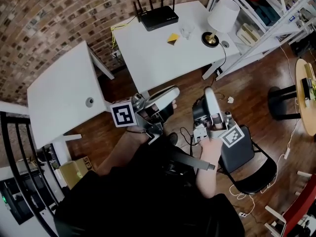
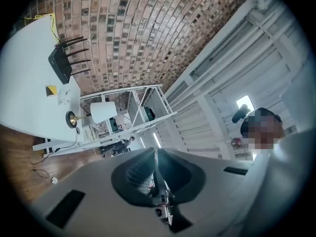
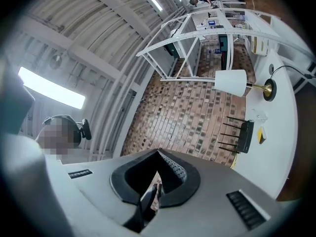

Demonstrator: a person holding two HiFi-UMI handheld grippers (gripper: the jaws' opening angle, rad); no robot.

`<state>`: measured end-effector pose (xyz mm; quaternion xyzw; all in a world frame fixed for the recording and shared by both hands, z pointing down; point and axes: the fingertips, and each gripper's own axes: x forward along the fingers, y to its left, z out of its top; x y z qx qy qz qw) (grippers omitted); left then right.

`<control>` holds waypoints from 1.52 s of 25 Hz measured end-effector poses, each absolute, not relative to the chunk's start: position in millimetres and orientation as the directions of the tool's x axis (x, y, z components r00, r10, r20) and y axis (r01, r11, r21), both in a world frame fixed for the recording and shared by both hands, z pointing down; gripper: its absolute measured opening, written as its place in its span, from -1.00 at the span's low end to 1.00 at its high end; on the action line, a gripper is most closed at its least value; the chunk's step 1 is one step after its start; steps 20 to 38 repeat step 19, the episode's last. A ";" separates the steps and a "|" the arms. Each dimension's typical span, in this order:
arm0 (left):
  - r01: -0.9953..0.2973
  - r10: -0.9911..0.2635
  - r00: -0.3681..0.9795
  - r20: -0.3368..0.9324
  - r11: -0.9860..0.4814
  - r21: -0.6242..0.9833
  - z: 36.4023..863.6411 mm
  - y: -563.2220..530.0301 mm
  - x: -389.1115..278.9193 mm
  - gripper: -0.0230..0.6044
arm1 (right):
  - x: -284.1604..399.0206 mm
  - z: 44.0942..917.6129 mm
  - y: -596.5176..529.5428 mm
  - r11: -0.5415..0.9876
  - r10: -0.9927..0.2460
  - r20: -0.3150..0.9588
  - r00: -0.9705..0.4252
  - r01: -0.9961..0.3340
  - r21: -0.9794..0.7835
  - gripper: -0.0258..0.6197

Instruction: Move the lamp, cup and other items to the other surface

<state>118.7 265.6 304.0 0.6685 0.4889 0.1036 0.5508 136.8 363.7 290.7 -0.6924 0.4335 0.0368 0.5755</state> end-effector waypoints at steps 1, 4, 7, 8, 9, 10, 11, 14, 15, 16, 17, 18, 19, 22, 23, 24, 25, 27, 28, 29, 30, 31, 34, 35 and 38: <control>0.539 0.769 0.497 -0.403 0.090 0.837 304.1 261.1 119.0 -0.87 | 136.3 290.0 358.7 0.033 -0.559 -0.548 0.622 -0.643 -0.765 -0.90; 0.539 0.771 0.486 -0.411 0.105 0.835 304.9 248.2 119.4 -0.87 | 134.7 287.0 344.6 0.015 -0.562 -0.543 0.624 -0.649 -0.761 -0.90; 0.529 0.768 0.488 -0.415 0.118 0.841 305.6 234.7 121.8 -0.87 | 137.1 283.6 330.7 0.000 -0.569 -0.530 0.629 -0.645 -0.764 -0.90; 0.525 0.766 0.491 -0.415 0.120 0.843 306.0 229.8 123.6 -0.87 | 139.3 283.1 325.7 -0.001 -0.572 -0.525 0.630 -0.641 -0.768 -0.90; 0.522 0.764 0.494 -0.416 0.122 0.844 306.9 224.9 125.6 -0.87 | 141.7 283.3 320.5 0.000 -0.575 -0.521 0.631 -0.637 -0.771 -0.90; 0.519 0.761 0.497 -0.417 0.124 0.846 308.6 220.2 127.7 -0.87 | 143.8 284.3 315.0 0.002 -0.578 -0.517 0.632 -0.632 -0.775 -0.90; 0.514 0.759 0.500 -0.417 0.127 0.848 311.4 215.7 129.2 -0.87 | 144.9 286.3 309.4 0.005 -0.581 -0.512 0.632 -0.627 -0.779 -0.90; 0.498 0.750 0.512 -0.418 0.138 0.856 319.8 204.2 129.3 -0.88 | 143.4 294.5 295.4 0.010 -0.592 -0.497 0.634 -0.611 -0.791 -0.90; 0.499 0.748 0.513 -0.422 0.140 0.855 320.9 201.4 128.9 -0.88 | 142.7 296.3 292.4 0.009 -0.595 -0.495 0.633 -0.611 -0.792 -0.90; 0.503 0.746 0.512 -0.427 0.143 0.852 321.4 199.2 128.4 -0.88 | 142.0 297.6 290.2 0.007 -0.597 -0.494 0.632 -0.612 -0.791 -0.90; 0.507 0.744 0.510 -0.432 0.145 0.849 321.8 197.6 127.8 -0.88 | 141.1 298.6 288.4 0.005 -0.598 -0.494 0.631 -0.613 -0.790 -0.90; 0.511 0.742 0.509 -0.437 0.148 0.847 322.3 196.2 127.0 -0.88 | 140.1 299.5 286.8 0.004 -0.599 -0.494 0.630 -0.615 -0.789 -0.90; 0.514 0.740 0.508 -0.441 0.150 0.844 322.9 194.9 126.2 -0.88 | 138.9 300.4 285.3 0.002 -0.601 -0.494 0.629 -0.616 -0.788 -0.90; 0.514 0.740 0.508 -0.441 0.150 0.844 322.9 194.9 126.2 -0.88 | 138.9 300.4 285.3 0.002 -0.601 -0.494 0.629 -0.616 -0.788 -0.90; 0.514 0.740 0.508 -0.441 0.150 0.844 322.9 194.9 126.2 -0.88 | 138.9 300.4 285.3 0.002 -0.601 -0.494 0.629 -0.616 -0.788 -0.90; 0.514 0.740 0.508 -0.441 0.150 0.844 322.9 194.9 126.2 -0.88 | 138.9 300.4 285.3 0.002 -0.601 -0.494 0.629 -0.616 -0.788 -0.90; 0.514 0.740 0.508 -0.441 0.150 0.844 322.9 194.9 126.2 -0.88 | 138.9 300.4 285.3 0.002 -0.601 -0.494 0.629 -0.616 -0.788 -0.90; 0.514 0.740 0.508 -0.441 0.150 0.844 322.9 194.9 126.2 -0.88 | 138.9 300.4 285.3 0.002 -0.601 -0.494 0.629 -0.616 -0.788 -0.90; 0.514 0.740 0.508 -0.441 0.150 0.844 322.9 194.9 126.2 -0.88 | 138.9 300.4 285.3 0.002 -0.601 -0.494 0.629 -0.616 -0.788 -0.90; 0.514 0.740 0.508 -0.441 0.150 0.844 322.9 194.9 126.2 -0.88 | 138.9 300.4 285.3 0.002 -0.601 -0.494 0.629 -0.616 -0.788 -0.90; 0.514 0.740 0.508 -0.441 0.150 0.844 322.9 194.9 126.2 -0.88 | 138.9 300.4 285.3 0.002 -0.601 -0.494 0.629 -0.616 -0.788 -0.90; 0.514 0.740 0.508 -0.441 0.150 0.844 322.9 194.9 126.2 -0.88 | 138.9 300.4 285.3 0.002 -0.601 -0.494 0.629 -0.616 -0.788 -0.90; 0.514 0.740 0.508 -0.441 0.150 0.844 322.9 194.9 126.2 -0.88 | 138.9 300.4 285.3 0.002 -0.601 -0.494 0.629 -0.616 -0.788 -0.90; 0.514 0.740 0.508 -0.441 0.150 0.844 322.9 194.9 126.2 -0.88 | 138.9 300.4 285.3 0.002 -0.601 -0.494 0.629 -0.616 -0.788 -0.90; 0.514 0.740 0.508 -0.441 0.150 0.844 322.9 194.9 126.2 -0.88 | 138.9 300.4 285.3 0.002 -0.601 -0.494 0.629 -0.616 -0.788 -0.90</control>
